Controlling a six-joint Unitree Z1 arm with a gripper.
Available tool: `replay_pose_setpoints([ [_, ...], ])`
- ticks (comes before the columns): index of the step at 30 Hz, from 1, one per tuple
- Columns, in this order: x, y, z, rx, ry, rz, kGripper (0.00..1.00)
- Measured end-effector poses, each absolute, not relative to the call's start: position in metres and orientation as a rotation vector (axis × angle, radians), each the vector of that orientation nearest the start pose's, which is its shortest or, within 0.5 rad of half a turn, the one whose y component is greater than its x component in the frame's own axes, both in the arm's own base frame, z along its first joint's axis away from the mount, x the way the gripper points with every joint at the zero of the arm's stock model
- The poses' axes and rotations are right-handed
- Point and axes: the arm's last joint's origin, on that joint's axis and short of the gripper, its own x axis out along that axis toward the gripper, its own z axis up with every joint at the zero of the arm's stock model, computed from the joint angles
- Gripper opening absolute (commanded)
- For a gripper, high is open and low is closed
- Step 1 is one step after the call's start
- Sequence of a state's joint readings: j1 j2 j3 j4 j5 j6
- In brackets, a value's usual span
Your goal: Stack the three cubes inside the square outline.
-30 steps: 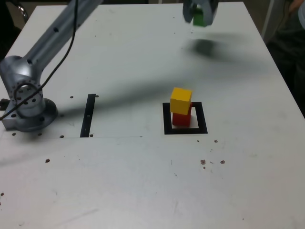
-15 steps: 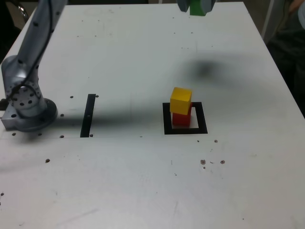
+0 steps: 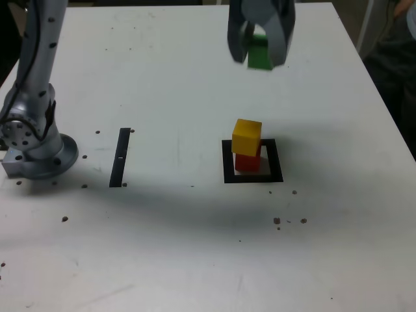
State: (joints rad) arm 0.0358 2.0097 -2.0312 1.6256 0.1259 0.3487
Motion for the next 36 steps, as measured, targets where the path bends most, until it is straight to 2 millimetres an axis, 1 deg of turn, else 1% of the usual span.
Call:
replay_pose_setpoints([
  [5, 0.352, -0.01, 0.363, 0.292, 1.621, -0.132, 0.08],
  [7, 0.35, -0.017, 0.361, 0.272, 1.628, -0.122, 0.08],
  [12, 0.346, -0.028, 0.349, 0.23, 1.678, -0.118, 0.08],
  [15, 0.345, -0.029, 0.341, 0.213, 1.7, -0.117, 0.08],
  [19, 0.344, -0.032, 0.336, 0.209, 1.713, -0.12, 0.08],
  [22, 0.343, -0.042, 0.334, 0.219, 1.712, -0.124, 0.08],
  [26, 0.341, -0.06, 0.333, 0.247, 1.703, -0.13, 0.08],
  [29, 0.339, -0.068, 0.333, 0.268, 1.7, -0.12, 0.08],
  [36, 0.339, -0.072, 0.323, 0.295, 1.702, -0.098, 0.08],
])
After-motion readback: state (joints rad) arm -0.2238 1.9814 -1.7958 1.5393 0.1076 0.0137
